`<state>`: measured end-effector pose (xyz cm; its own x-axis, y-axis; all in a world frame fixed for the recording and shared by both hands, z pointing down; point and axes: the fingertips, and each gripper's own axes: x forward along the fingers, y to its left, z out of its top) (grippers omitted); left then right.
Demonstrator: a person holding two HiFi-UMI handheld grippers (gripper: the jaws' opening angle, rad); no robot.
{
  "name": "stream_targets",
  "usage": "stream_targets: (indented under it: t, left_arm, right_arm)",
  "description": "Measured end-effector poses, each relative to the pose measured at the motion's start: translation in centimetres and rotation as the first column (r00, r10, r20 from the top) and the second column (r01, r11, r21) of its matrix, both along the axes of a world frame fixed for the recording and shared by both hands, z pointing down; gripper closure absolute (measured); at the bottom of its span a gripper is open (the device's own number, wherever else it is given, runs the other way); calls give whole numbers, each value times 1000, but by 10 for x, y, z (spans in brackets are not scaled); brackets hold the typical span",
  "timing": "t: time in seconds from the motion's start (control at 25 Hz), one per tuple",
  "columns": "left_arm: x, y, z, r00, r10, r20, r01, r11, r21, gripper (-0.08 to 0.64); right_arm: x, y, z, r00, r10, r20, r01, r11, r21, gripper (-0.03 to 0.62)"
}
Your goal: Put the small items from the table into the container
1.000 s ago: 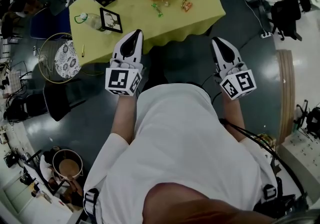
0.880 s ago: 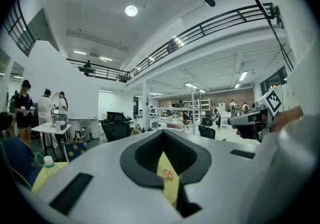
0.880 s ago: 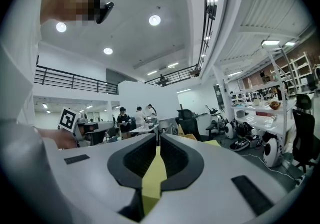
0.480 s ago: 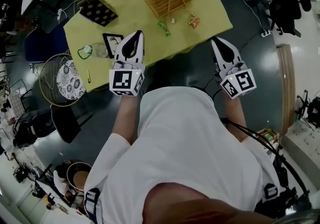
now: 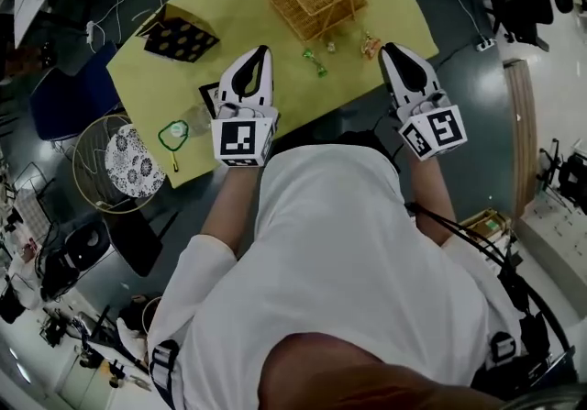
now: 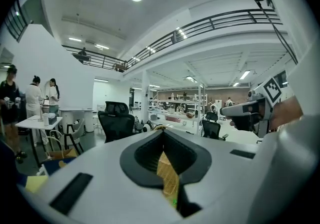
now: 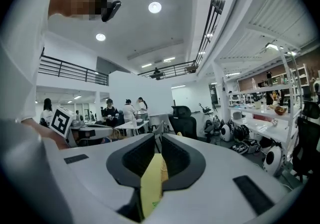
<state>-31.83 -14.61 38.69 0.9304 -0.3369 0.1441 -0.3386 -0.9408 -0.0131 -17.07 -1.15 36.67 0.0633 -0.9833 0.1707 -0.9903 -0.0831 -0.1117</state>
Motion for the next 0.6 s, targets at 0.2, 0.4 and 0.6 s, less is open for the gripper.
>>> stream_targets:
  t: [0.2, 0.4, 0.6]
  left_arm:
    - [20, -19, 33, 998, -48, 46, 50, 997, -58, 551]
    - [41, -18, 92, 987, -80, 136, 97, 988, -122, 551]
    - [62, 0, 181, 958, -92, 271, 161, 957, -242, 549]
  right_arm:
    - [20, -17, 17, 1000, -7, 16, 8, 999, -54, 555]
    - [47, -21, 48, 995, -13, 99, 22, 996, -90, 548]
    - [64, -18, 74, 988, -70, 138, 90, 985, -144, 548]
